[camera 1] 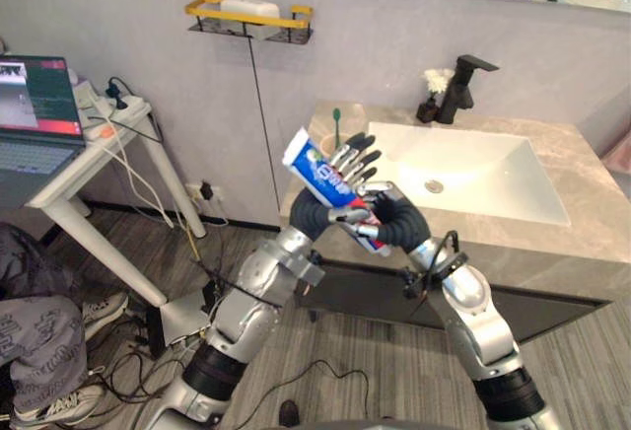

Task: Organize washtable

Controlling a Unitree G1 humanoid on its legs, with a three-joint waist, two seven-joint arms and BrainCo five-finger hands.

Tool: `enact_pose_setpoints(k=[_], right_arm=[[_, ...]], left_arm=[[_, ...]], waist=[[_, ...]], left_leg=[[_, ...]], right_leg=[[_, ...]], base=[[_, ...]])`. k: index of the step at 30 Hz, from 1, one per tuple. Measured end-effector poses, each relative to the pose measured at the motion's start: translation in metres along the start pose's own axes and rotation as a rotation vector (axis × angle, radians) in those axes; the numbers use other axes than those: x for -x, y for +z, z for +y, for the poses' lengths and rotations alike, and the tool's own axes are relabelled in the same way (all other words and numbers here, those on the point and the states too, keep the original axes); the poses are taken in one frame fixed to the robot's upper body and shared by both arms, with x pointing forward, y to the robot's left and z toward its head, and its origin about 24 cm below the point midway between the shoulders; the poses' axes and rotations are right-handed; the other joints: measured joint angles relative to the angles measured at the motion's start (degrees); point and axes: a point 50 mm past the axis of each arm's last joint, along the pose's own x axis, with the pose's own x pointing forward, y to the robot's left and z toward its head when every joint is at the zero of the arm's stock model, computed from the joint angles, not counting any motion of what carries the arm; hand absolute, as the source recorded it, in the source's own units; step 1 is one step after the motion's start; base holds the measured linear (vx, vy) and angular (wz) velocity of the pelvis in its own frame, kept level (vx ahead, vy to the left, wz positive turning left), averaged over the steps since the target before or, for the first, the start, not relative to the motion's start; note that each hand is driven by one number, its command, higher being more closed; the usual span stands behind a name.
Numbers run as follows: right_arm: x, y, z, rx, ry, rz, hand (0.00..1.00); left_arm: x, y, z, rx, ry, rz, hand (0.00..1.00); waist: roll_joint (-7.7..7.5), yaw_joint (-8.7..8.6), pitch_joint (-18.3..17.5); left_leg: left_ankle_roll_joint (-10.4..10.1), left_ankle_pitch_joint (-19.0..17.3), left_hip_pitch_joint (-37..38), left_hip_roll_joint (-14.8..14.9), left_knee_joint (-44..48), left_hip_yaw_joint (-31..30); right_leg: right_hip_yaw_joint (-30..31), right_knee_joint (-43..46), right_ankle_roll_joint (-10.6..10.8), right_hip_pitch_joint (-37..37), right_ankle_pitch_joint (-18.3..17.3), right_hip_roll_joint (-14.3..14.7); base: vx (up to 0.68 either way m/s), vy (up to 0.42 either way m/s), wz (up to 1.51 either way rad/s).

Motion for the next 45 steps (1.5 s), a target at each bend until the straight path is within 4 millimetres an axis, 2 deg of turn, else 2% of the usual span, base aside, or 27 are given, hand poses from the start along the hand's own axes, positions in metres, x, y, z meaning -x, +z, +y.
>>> enact_pose_setpoints(k=[14,22,29,38,45], right_arm=[[0.007,-0.005,-0.002,0.025,-0.018,0.033,1.00],[0.015,-0.016,-0.006,0.015,-0.030,0.100,1.00],[0.016,-0.017,-0.006,0.023,-0.033,0.108,1.00],[0.016,-0.017,-0.006,0.035,-0.034,0.112,1.00],[0.015,-0.017,-0.007,0.032,-0.042,0.106,1.00]], left_arm=[[-0.004,0.007,0.003,-0.018,-0.003,-0.025,0.00],[-0.001,0.026,0.021,-0.063,0.068,-0.093,0.00],[0.001,0.032,0.026,-0.077,0.088,-0.114,0.00],[0.001,0.032,0.024,-0.074,0.080,-0.115,0.00],[0.000,0.023,0.016,-0.050,0.052,-0.081,0.00]], waist=[[0.02,0.00,-0.01],[0.35,0.01,-0.21],[1.12,0.05,-0.68],[1.11,0.05,-0.68],[1.08,0.07,-0.66]], left_leg=[[0.00,0.01,0.03,-0.03,0.00,-0.14],[-0.11,-0.08,0.10,-0.03,0.00,-0.12],[-0.26,-0.20,0.09,0.04,0.00,-0.14],[-0.28,-0.23,-0.02,0.07,0.00,-0.12],[-0.28,-0.24,-0.07,0.09,0.00,-0.05]], right_leg=[[-0.48,0.03,0.00,0.10,-0.01,0.00],[-0.48,0.07,-0.01,0.15,-0.01,-0.02],[-0.51,0.03,-0.01,0.15,-0.02,0.03],[-0.49,-0.02,0.00,0.07,-0.02,0.00],[-0.34,-0.09,0.03,0.00,-0.04,0.00]], base=[[0.00,0.000,0.00],[0.00,0.000,0.00],[0.00,0.000,0.00],[0.00,0.000,0.00],[0.00,0.000,0.00]])
